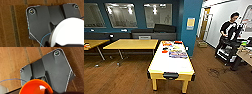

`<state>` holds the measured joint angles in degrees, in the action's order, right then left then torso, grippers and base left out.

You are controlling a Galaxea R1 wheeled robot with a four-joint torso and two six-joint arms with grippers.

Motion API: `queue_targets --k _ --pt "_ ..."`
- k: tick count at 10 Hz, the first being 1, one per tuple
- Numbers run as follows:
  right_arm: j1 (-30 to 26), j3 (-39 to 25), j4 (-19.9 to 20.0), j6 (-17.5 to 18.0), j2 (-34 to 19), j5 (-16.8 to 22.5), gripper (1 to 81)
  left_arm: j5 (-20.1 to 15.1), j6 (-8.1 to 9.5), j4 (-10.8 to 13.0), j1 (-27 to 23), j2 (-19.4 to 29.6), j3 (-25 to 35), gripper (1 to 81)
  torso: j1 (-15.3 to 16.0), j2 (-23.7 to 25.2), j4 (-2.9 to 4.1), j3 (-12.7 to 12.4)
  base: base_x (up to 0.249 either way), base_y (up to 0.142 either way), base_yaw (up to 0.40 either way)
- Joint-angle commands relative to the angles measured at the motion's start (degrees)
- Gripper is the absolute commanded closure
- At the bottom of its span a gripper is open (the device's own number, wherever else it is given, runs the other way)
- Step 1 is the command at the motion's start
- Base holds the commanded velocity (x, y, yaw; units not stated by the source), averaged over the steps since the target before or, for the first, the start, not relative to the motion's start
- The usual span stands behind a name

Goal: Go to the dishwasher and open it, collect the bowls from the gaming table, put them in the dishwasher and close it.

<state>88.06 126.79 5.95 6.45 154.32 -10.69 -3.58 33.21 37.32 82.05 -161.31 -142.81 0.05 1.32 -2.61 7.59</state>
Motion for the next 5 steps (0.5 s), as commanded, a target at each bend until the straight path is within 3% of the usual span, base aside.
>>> queue_targets --k 1,5 --pt "-2.2 -0.5 -1.3 -0.1 -1.1 3.1 81.1 -2.5 0.02 0.1 -2.7 0.7 0.3 81.1 0.0 0.0 0.00 0.0 0.000 0.000 0.000" --pt "-2.1 -0.5 -1.4 -0.1 -1.1 3.1 81.1 -1.1 0.02 0.4 -2.6 0.9 0.3 81.1 0.0 0.0 0.00 0.0 0.000 0.000 0.000"
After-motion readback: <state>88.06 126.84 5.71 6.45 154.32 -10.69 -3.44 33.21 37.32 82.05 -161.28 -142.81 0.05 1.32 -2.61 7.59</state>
